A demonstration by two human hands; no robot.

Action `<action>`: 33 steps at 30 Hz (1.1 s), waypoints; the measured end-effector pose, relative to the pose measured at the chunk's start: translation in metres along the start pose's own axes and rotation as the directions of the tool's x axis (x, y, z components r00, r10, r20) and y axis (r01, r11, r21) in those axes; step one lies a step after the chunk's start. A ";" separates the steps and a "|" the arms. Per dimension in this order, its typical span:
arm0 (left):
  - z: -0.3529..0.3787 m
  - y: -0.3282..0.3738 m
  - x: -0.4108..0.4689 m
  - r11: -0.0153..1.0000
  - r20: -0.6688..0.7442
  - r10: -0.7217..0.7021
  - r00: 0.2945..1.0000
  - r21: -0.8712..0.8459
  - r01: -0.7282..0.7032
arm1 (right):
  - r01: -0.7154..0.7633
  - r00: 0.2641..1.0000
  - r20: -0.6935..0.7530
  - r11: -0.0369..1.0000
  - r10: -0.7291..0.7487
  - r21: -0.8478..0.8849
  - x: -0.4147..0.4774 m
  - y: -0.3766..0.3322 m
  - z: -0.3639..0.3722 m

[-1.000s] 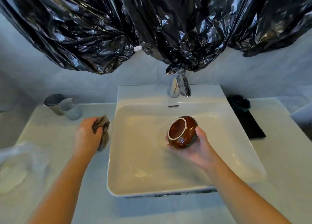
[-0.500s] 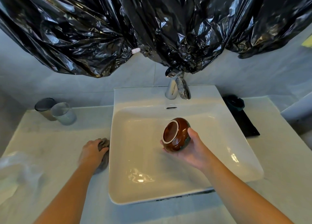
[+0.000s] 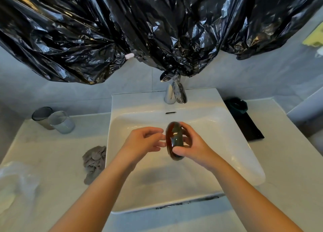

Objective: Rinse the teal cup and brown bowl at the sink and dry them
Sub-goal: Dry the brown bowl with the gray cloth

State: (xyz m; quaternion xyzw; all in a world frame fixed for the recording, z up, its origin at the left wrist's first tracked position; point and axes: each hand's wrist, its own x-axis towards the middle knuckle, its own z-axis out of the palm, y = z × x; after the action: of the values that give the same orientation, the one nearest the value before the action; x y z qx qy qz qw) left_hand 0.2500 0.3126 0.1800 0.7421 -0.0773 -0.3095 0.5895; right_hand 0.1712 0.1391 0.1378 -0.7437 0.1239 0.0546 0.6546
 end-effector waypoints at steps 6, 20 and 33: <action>0.050 0.002 0.003 0.996 -0.017 -0.075 0.997 0.056 0.076 | 0.045 0.998 -0.020 0.937 -0.056 -0.346 -0.025 0.002 -0.035; 0.250 0.038 0.047 0.965 -0.103 -0.158 0.982 -0.225 0.132 | -0.094 0.993 -0.092 0.968 0.075 -0.233 -0.053 0.026 -0.262; 0.392 0.029 0.134 0.958 -0.185 -0.206 0.961 -0.238 0.159 | -0.278 0.896 -0.351 0.960 0.272 0.033 -0.038 0.083 -0.386</action>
State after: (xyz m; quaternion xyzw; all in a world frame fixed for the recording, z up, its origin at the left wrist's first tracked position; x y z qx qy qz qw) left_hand 0.1480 -0.0845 0.1128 0.7043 0.0887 -0.2903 0.6418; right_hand 0.0823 -0.2467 0.1200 -0.7223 0.3424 0.0136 0.6007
